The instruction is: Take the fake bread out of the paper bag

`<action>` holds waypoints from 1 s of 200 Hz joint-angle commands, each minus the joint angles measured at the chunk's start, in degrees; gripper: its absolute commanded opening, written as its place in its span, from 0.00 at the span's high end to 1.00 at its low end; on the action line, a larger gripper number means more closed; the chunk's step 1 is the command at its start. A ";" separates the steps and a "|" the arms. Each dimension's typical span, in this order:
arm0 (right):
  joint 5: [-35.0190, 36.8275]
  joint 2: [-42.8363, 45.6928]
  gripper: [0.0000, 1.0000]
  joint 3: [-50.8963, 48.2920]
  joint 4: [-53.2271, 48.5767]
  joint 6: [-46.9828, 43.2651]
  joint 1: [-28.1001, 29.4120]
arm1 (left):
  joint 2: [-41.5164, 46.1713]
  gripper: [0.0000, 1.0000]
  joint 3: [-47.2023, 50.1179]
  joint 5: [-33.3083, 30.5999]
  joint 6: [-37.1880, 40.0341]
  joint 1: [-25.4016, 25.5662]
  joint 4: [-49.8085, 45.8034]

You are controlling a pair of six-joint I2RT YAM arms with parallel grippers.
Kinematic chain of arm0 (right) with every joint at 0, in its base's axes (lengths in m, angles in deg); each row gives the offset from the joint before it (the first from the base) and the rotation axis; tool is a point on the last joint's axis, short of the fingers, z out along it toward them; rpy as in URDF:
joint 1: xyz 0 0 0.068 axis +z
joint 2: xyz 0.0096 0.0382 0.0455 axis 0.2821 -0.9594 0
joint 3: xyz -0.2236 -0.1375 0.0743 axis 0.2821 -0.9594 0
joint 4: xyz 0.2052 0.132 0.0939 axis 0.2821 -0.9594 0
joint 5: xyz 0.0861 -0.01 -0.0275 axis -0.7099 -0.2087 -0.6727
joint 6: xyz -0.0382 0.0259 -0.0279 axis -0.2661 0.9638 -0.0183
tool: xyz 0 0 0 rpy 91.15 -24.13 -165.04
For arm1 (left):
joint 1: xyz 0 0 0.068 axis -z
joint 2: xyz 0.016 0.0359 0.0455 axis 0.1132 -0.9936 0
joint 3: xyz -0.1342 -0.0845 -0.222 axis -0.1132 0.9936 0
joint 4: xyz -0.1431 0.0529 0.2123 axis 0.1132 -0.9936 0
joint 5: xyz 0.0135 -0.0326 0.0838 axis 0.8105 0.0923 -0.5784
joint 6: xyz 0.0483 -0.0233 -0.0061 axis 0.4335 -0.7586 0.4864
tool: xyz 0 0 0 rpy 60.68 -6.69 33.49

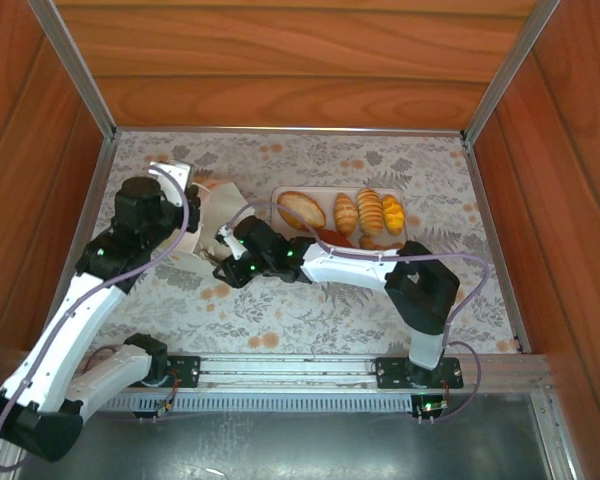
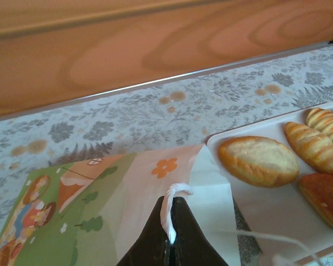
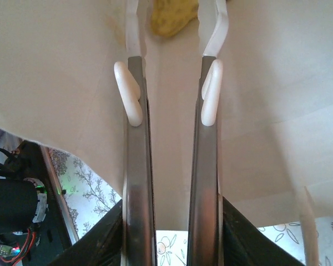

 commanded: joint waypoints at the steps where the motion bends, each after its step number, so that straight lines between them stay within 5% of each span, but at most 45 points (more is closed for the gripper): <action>1: -1.51 2.06 0.61 -0.04 0.08 -1.33 -0.69 | 2.97 1.00 1.14 -2.80 -1.13 0.31 -2.17; 58: -3.42 3.23 0.60 -0.45 0.68 -0.04 -1.20 | -0.93 1.00 -1.60 -0.60 0.06 0.26 -2.60; 171: 14.13 5.46 0.62 -7.97 3.99 8.09 -1.63 | -20.85 1.00 -16.52 5.70 7.43 5.38 4.83; 200: 12.37 4.89 0.61 -7.96 6.17 8.23 -1.70 | -22.31 1.00 -17.79 5.11 10.15 6.60 5.30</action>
